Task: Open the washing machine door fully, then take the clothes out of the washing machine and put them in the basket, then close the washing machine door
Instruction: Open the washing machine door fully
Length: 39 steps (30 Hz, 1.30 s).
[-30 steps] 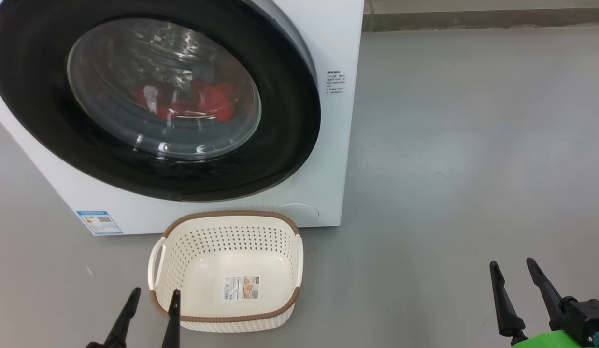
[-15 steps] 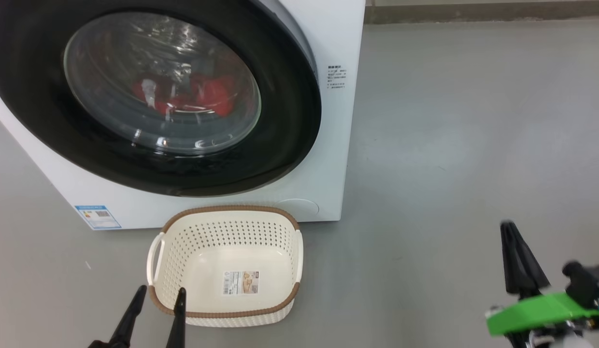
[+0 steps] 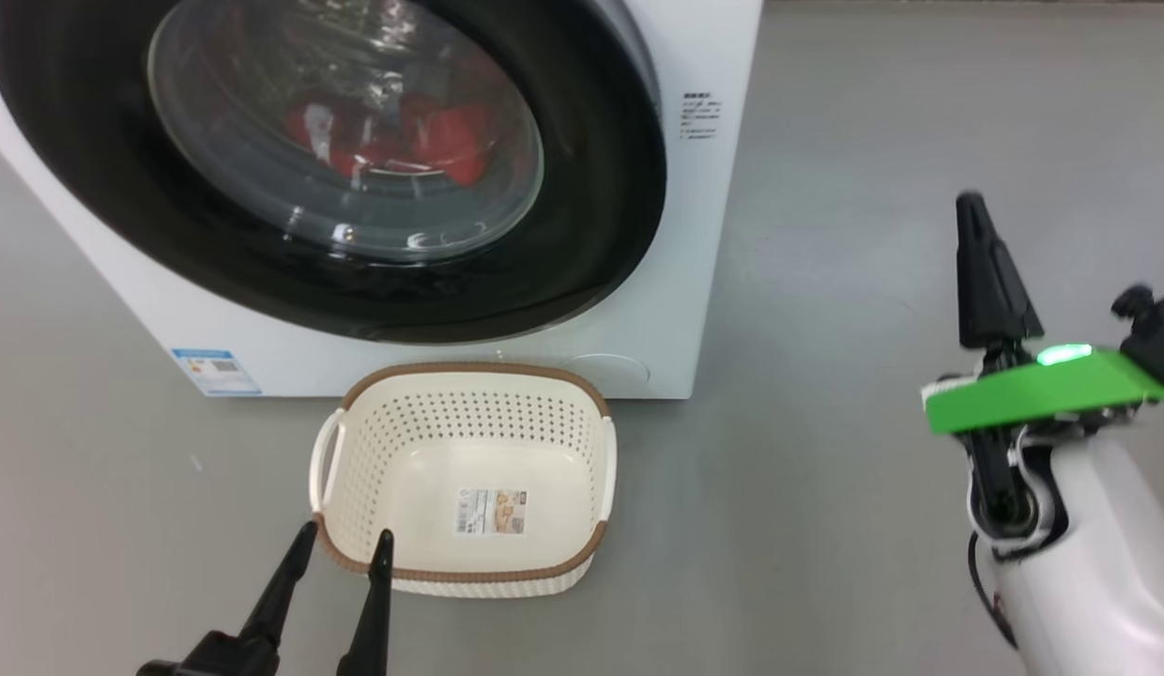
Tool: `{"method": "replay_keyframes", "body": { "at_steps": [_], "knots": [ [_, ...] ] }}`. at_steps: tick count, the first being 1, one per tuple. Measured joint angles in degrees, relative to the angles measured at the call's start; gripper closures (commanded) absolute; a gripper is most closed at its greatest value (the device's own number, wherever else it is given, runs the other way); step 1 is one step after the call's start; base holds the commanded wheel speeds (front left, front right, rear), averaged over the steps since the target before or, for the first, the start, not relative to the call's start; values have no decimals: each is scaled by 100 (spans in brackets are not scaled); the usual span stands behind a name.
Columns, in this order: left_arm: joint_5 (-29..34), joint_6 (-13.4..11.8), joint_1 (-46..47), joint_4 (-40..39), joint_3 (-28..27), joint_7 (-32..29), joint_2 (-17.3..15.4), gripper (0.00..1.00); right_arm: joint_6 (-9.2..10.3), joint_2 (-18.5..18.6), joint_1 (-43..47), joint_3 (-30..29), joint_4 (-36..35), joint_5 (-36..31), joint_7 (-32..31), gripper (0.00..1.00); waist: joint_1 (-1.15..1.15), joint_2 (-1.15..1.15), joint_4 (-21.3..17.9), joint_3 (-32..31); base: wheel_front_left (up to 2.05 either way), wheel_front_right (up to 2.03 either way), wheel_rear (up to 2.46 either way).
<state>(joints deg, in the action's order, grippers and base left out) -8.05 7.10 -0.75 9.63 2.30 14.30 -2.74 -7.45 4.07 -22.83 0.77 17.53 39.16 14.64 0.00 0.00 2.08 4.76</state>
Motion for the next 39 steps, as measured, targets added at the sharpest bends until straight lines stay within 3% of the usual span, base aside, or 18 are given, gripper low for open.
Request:
{"method": "replay_keyframes", "body": {
  "at_steps": [5,11,23,29,33,39],
  "knots": [
    [-11,2,120,1,85,0,-1,0,0,269,-614,311,300,593,0,100,0,0,179,109,0,0,0],
    [-46,5,229,1,240,0,1,0,0,582,-1356,733,524,1815,-318,100,0,0,346,295,0,0,0],
    [-53,5,598,4,550,1,10,0,0,1088,-2752,1049,1206,3680,-1827,100,0,0,598,760,0,0,0],
    [-68,5,784,22,724,1,16,0,0,1155,-3376,1074,1973,4609,-3166,100,0,0,768,1016,0,0,0],
    [-70,5,820,20,755,1,16,0,0,1188,-3702,1136,2194,4922,-3963,100,0,0,854,1164,0,0,0],
    [-76,5,955,16,832,1,18,0,0,1215,-4035,1236,2460,5070,-4568,100,0,0,947,1345,0,0,0]
  ]
}}
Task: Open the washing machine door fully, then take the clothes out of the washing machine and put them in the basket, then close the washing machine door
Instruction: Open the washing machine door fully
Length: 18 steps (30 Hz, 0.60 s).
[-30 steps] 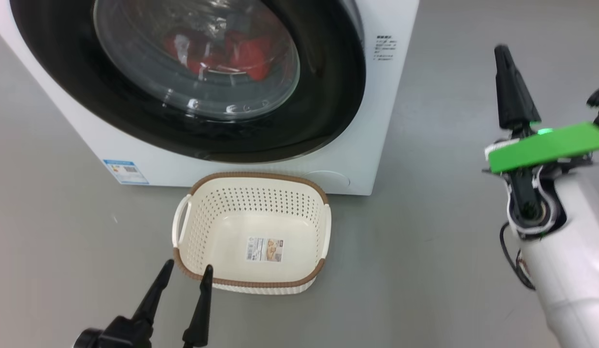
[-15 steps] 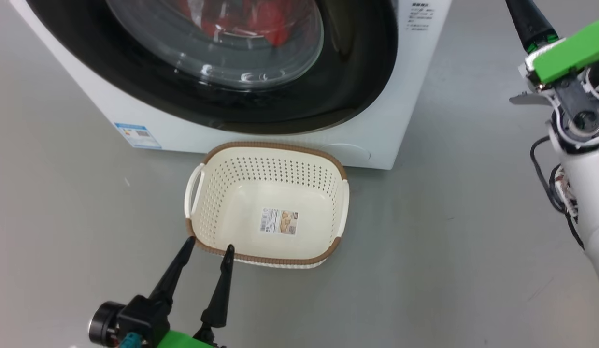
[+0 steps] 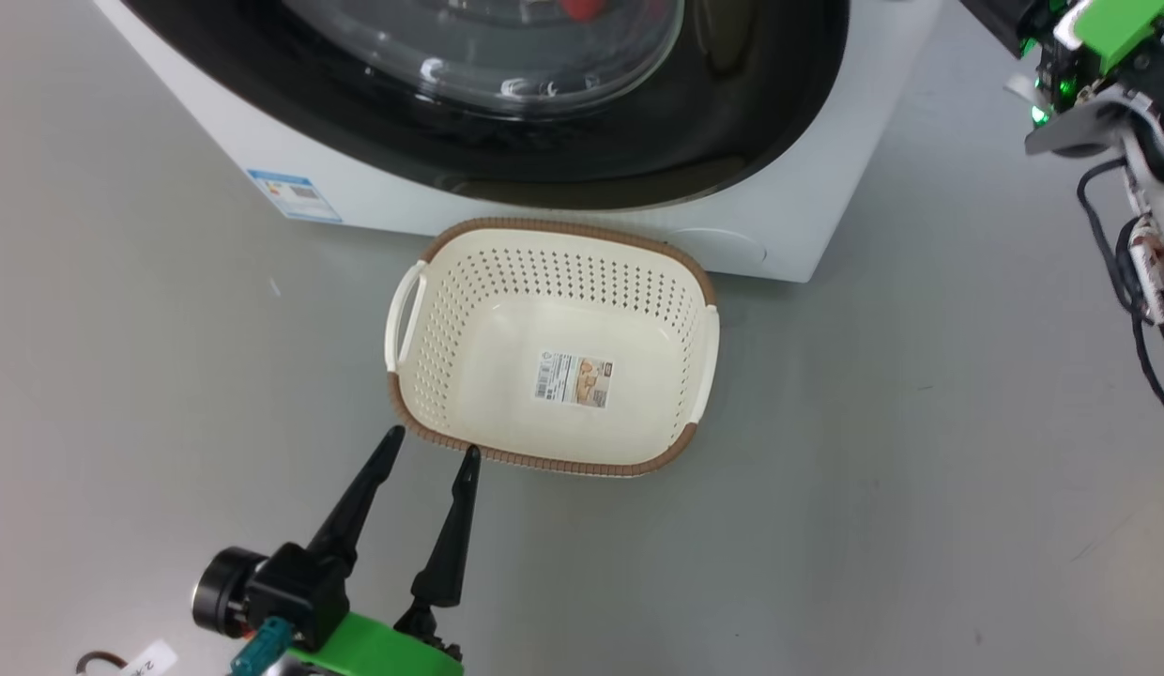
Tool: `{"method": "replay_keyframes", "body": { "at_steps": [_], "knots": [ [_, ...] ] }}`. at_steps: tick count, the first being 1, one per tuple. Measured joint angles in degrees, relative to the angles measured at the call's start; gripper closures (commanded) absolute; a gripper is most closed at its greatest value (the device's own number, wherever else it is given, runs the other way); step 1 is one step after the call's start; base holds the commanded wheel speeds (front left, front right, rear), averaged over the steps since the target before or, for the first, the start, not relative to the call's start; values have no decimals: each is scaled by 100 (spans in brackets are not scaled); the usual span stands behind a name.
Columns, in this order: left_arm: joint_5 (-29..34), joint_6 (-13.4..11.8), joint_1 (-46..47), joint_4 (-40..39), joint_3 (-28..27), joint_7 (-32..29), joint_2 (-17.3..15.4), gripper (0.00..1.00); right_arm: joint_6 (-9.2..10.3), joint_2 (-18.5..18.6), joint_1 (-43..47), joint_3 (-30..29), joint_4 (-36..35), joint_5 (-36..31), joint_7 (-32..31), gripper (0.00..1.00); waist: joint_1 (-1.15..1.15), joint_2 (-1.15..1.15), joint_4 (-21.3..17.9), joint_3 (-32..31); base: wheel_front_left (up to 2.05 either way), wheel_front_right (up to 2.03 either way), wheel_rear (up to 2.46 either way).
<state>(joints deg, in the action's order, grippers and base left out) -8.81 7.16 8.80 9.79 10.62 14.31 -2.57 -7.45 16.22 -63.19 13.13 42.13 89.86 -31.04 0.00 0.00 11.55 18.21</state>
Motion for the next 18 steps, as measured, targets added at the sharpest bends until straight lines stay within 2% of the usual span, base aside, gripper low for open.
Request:
{"method": "replay_keyframes", "body": {
  "at_steps": [18],
  "knots": [
    [-198,1,325,-4,208,0,16,0,0,130,-1050,44,605,174,-670,100,0,0,310,634,0,0,0]
  ]
}}
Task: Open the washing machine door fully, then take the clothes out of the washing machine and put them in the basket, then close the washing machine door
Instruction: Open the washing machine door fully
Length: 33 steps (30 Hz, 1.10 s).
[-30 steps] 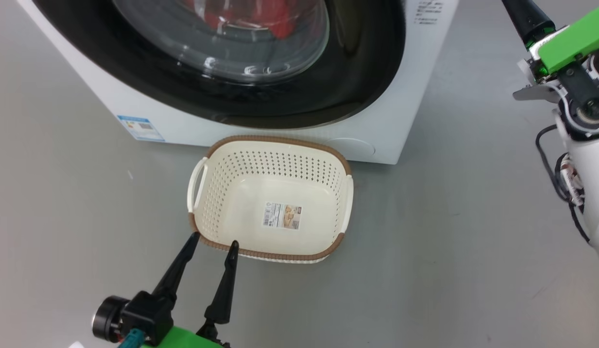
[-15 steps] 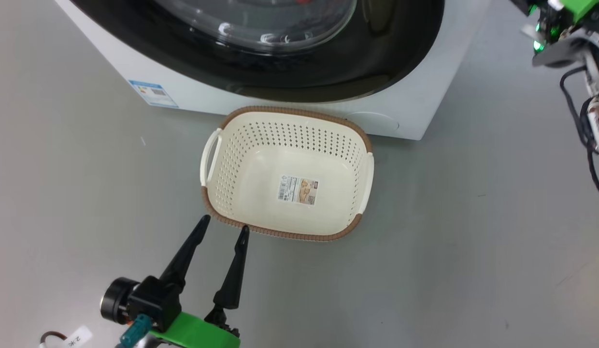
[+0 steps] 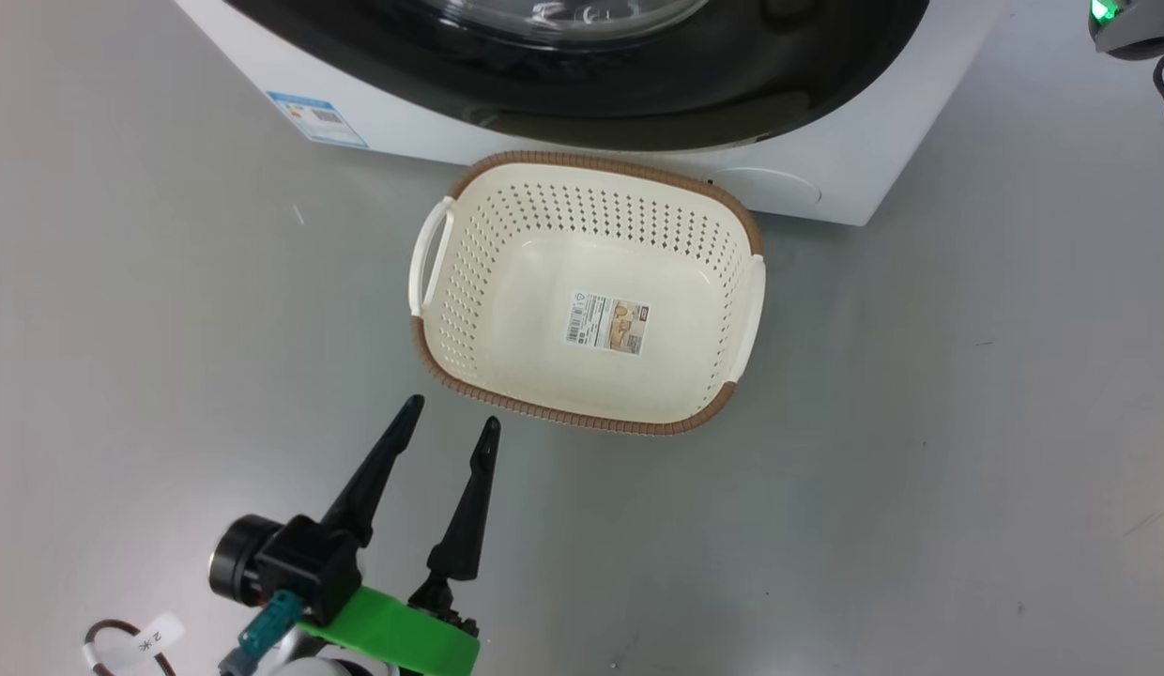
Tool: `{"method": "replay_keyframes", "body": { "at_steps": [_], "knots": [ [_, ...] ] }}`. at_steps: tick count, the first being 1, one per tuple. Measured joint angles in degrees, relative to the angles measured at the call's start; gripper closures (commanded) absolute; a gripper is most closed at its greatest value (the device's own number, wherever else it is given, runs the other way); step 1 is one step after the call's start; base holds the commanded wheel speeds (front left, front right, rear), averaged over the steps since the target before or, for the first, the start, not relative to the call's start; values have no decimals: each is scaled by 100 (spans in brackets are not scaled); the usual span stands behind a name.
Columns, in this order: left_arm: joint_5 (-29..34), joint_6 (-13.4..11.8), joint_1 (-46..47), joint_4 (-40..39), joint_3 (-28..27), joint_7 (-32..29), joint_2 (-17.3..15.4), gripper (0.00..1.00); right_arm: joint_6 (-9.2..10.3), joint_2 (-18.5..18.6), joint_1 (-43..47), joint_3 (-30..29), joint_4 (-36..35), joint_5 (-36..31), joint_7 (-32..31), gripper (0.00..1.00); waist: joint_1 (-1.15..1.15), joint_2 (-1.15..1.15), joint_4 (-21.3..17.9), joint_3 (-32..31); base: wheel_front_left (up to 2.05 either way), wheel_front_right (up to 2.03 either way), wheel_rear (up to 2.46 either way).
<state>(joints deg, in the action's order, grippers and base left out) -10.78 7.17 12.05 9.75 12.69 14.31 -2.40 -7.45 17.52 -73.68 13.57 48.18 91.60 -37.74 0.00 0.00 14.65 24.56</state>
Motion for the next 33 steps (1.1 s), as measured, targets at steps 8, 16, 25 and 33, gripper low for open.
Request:
{"method": "replay_keyframes", "body": {
  "at_steps": [8,16,25,33],
  "knots": [
    [-98,-1,147,-8,51,0,9,0,2,-34,-146,16,92,7,-171,100,0,0,69,163,0,0,0],
    [-99,-1,147,1,67,0,11,0,35,-60,-131,68,18,5,-342,100,0,0,57,76,0,0,0],
    [-98,-1,128,16,63,0,13,0,35,-197,423,272,-416,-11,-575,100,0,0,-6,-194,0,0,0],
    [-94,0,80,32,16,0,12,0,35,-287,925,417,-732,-52,-738,100,0,0,-19,-457,0,0,0]
  ]
}}
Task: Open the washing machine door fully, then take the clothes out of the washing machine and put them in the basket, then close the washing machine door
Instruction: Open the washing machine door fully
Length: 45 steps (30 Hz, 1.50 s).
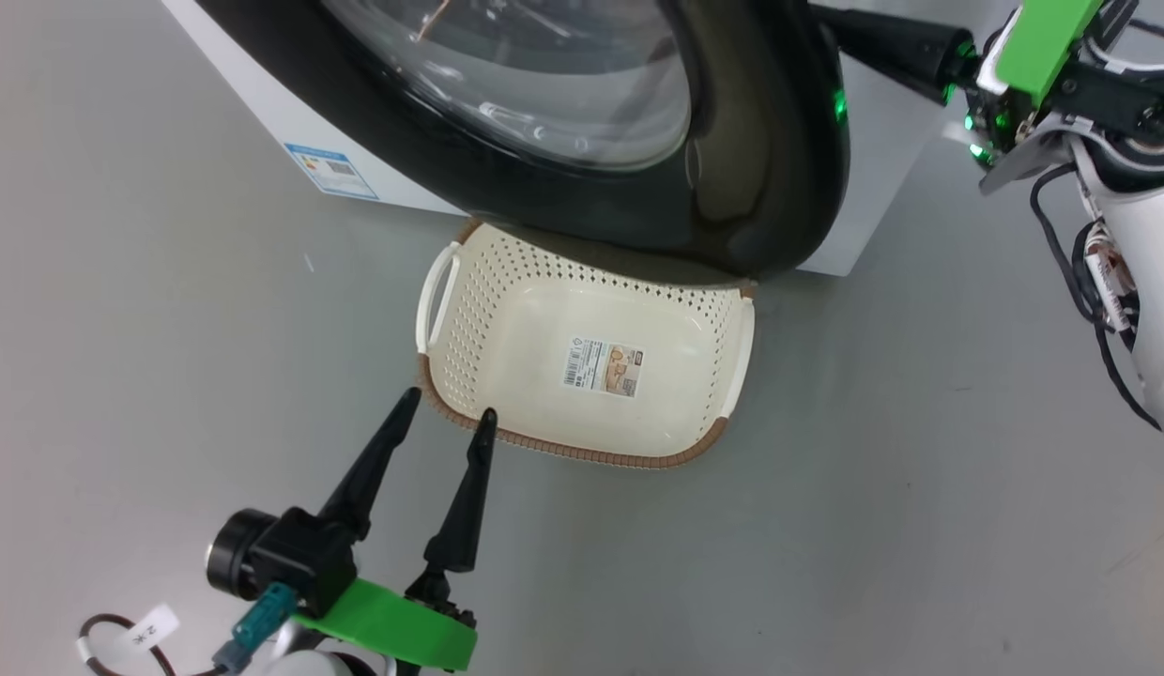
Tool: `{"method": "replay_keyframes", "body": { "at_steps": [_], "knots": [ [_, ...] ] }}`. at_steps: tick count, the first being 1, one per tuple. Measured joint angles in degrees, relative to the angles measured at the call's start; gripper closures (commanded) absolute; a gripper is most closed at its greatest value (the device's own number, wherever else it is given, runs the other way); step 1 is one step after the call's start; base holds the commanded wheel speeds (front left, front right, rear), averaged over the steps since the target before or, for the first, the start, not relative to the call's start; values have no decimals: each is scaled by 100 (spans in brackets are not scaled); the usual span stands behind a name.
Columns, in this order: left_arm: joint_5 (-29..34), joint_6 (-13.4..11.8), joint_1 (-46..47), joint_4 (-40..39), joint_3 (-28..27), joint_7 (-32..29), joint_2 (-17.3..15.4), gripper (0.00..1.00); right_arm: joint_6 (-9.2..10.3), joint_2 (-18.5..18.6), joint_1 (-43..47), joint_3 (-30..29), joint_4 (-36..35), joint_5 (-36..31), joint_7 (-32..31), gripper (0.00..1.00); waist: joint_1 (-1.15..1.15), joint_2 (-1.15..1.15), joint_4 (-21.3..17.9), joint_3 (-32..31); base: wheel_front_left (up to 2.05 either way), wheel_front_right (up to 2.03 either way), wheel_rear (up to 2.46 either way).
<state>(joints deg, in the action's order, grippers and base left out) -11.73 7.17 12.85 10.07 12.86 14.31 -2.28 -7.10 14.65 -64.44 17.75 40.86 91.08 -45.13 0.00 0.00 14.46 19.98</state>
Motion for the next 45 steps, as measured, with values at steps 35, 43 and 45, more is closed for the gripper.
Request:
{"method": "replay_keyframes", "body": {
  "at_steps": [35,43,45],
  "knots": [
    [167,-8,-967,130,-310,16,-9,0,4,-504,2161,510,-1425,110,-609,100,0,0,751,-1320,0,0,0],
    [166,-15,-1070,129,-356,16,-11,0,4,-702,2337,624,-1523,107,-637,100,0,0,1015,-1415,0,0,0],
    [161,-16,-1070,129,-364,16,-11,0,4,-740,2344,670,-1523,99,-632,100,0,0,1081,-1424,0,0,0]
  ]
}}
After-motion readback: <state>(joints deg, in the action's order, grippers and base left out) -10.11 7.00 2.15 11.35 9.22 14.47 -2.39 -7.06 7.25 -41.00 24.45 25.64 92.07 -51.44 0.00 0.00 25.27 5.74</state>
